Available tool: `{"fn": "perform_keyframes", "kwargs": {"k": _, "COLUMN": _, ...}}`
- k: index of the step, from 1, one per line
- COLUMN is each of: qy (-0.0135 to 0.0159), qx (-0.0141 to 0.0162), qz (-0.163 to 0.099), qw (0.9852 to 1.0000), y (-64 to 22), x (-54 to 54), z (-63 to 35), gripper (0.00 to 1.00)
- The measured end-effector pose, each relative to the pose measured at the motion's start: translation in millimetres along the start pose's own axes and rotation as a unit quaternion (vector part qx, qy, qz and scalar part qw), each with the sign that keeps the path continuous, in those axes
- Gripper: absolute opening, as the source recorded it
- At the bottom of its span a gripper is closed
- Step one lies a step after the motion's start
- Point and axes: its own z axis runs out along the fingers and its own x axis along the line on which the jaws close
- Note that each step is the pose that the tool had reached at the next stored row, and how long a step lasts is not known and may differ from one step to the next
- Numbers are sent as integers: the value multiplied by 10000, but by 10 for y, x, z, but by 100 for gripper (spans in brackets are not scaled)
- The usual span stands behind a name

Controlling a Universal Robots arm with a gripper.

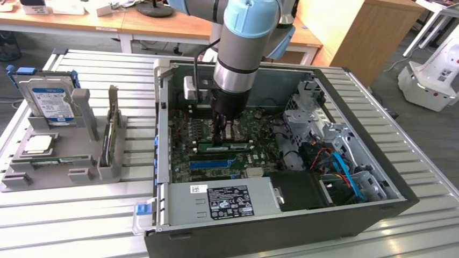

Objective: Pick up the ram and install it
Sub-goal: 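Press down the ram until it locks into place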

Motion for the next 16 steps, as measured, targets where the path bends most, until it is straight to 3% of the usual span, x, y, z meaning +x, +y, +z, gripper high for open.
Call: {"fn": "perform_keyframes", "kwargs": {"k": 16, "qy": 0, "qx": 0, "qz": 0, "qw": 10000, "y": -1, "x": 0, "z": 21, "gripper": 11}}
